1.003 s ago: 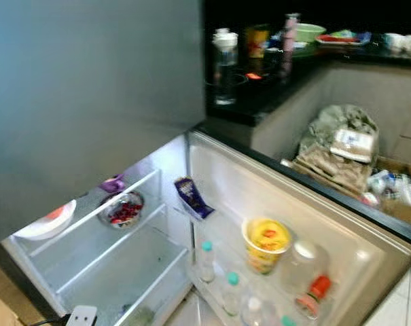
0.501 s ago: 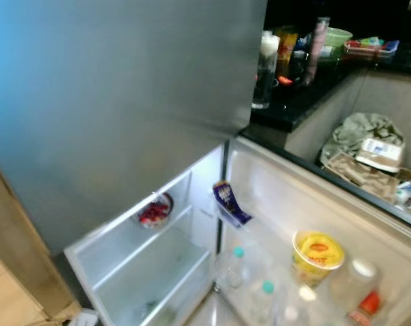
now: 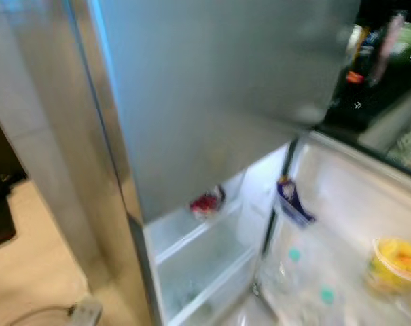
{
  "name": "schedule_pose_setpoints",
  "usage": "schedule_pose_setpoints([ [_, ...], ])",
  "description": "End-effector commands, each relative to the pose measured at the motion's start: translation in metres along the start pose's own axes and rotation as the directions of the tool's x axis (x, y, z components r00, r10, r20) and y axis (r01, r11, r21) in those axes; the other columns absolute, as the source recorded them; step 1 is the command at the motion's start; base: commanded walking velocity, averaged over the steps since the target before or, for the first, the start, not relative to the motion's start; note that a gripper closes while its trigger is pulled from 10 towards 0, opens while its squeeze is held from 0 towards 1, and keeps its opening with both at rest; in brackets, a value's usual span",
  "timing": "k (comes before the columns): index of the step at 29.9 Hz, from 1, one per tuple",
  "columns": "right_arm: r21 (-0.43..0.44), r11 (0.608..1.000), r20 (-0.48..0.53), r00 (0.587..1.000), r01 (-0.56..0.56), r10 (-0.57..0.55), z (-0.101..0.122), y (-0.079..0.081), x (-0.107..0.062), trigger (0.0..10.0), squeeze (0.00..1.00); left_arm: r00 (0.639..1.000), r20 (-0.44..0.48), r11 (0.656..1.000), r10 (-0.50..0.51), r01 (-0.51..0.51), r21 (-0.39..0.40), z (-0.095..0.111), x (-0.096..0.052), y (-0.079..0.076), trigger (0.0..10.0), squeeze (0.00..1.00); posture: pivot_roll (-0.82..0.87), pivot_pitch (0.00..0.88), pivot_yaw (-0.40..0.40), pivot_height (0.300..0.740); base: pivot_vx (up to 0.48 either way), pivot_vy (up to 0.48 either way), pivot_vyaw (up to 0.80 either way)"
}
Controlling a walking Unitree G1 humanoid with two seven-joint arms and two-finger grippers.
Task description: Restocking fridge
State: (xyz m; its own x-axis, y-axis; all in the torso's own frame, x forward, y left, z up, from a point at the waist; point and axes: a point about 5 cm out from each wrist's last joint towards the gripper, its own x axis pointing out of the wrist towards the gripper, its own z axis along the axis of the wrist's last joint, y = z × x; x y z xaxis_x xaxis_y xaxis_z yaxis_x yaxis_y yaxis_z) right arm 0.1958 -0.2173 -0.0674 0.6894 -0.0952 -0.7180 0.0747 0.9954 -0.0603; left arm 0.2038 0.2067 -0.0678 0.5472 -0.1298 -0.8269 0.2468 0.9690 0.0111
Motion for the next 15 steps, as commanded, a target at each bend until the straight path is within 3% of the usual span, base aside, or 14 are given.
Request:
schedule_pose_setpoints([
  [1, 0.009, 1.0, -0.028, 0.999, 0.029, -0.028, -0.0086, -0.0096, -0.0031, 10.0, 0.0, 0.998, 0.067, 0.999, 0.016, -0.018, 0.034, 0.0245, 0.0001, 0.0072, 10.0, 0.0, -0.13, 0.135, 0.123, 0.74, 0.0, -0.472, 0.0],
  [15, 0.03, 0.999, -0.028, 0.999, 0.035, -0.034, -0.0129, -0.0066, -0.0045, 10.0, 0.0, 0.998, 0.056, 0.997, 0.007, -0.012, 0.08, 0.0256, -0.001, 0.0105, 10.0, 0.0, -0.12, 0.138, 0.135, 0.74, 0.0, -0.472, 0.0],
])
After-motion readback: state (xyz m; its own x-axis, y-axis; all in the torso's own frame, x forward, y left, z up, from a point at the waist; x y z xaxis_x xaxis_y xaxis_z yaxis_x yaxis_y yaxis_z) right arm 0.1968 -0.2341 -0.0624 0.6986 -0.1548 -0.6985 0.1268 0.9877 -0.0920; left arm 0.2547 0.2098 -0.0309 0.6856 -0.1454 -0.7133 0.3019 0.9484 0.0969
